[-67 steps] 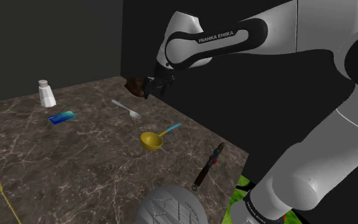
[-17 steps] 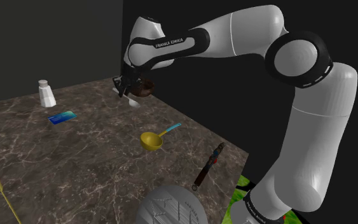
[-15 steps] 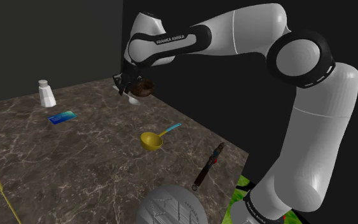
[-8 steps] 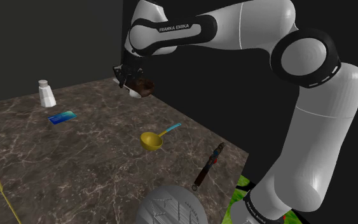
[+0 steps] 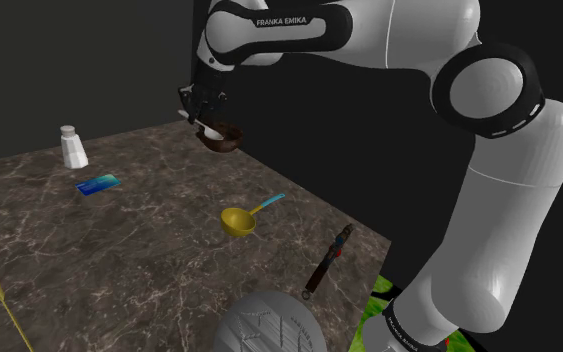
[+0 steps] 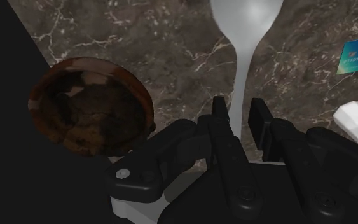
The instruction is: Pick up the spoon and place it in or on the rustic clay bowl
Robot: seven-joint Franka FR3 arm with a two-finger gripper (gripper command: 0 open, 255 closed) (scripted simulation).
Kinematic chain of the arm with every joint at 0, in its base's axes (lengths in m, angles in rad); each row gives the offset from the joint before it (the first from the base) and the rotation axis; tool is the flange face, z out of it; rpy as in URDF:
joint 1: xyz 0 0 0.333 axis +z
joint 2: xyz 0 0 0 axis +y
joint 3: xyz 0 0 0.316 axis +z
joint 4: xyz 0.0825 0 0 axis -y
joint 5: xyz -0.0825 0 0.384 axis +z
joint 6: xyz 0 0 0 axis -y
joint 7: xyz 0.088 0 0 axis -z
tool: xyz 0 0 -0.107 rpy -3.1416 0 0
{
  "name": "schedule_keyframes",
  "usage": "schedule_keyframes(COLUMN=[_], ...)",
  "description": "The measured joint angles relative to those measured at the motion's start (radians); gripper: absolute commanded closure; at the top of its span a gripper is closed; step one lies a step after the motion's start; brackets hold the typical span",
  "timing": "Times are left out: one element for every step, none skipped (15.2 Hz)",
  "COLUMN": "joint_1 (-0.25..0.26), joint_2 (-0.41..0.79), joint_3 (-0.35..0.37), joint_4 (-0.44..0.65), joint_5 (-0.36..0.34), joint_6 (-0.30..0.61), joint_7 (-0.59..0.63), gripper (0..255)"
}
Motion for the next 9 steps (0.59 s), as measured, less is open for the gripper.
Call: schedule_keyframes(joint_1=[0.0, 0.0, -0.006, -0.01, -0.019, -0.028, -0.041, -0.049, -0.061], joint_2=[0.001, 0.001, 0.002, 0.021, 0.045, 0.071, 0.081, 0.104, 0.127], joint_3=[0.0, 0.0, -0.002, -0.005, -0.01, -0.015, -0.019, -0.024, -0.028], joint_4=[0.016, 0.026, 0.035, 0.063, 0.105, 0.143, 0.157, 0.2, 0.238], joint_5=[0.0, 0.0, 0.003, 0.002, 0.003, 0.004, 0.008, 0.009, 0.012], joint_6=[-0.015, -0.026, -0.034, -0.043, -0.062, -0.076, -0.081, -0.102, -0.118], joint_7=[0.0, 0.0, -0.01, -0.018, -0.034, -0.049, -0.068, -0.082, -0.102], gripper=[255, 255, 255, 255, 255, 255, 255, 255, 255])
